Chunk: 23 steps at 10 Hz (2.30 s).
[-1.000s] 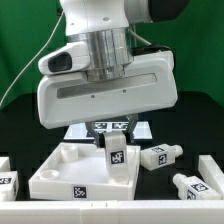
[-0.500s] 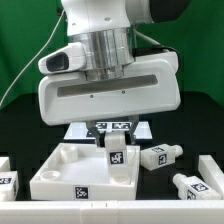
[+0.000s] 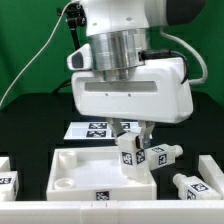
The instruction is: Assemble one leg
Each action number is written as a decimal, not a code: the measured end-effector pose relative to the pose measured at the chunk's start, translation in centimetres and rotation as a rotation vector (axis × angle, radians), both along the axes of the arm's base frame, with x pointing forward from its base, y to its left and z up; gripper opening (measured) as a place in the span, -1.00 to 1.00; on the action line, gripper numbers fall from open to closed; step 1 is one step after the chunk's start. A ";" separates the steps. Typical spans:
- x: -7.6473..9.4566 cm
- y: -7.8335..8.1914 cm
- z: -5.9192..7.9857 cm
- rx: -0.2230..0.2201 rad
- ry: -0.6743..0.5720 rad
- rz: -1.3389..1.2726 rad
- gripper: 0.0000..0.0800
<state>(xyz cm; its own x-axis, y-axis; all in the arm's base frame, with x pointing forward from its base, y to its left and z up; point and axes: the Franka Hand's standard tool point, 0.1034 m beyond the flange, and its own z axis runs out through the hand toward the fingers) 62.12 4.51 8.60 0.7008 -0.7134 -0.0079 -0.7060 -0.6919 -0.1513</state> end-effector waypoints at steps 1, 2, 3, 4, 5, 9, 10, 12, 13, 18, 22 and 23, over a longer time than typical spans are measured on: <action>0.0 0.3 0.0 0.003 0.004 -0.034 -0.29; 0.0 0.4 0.0 0.012 0.009 -0.081 -0.29; 0.0 0.4 0.0 0.015 0.009 -0.079 -0.29; 0.0 0.4 0.0 0.012 0.006 -0.054 -0.06; 0.0 0.5 0.0 0.005 -0.002 0.010 0.29; 0.0 0.7 0.0 -0.015 -0.026 0.219 0.62; 0.0 0.7 0.0 -0.025 -0.036 0.308 0.62; 0.1 0.6 0.0 -0.050 -0.058 0.505 0.62; 0.1 0.5 0.0 -0.065 -0.071 0.628 0.62; 0.0 -0.2 -0.2 -0.116 -0.105 1.022 0.62; 0.2 -0.1 0.0 -0.144 -0.111 1.144 0.32; 0.2 -0.2 0.0 -0.144 -0.110 1.144 -0.03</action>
Offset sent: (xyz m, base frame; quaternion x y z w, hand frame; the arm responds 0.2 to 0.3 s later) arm 0.0000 0.0000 0.0000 0.0000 0.0000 0.0000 1.0000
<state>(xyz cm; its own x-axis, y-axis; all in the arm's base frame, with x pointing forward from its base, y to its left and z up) 62.30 4.36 8.56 0.9292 0.3484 0.1231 0.3555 -0.9338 -0.0408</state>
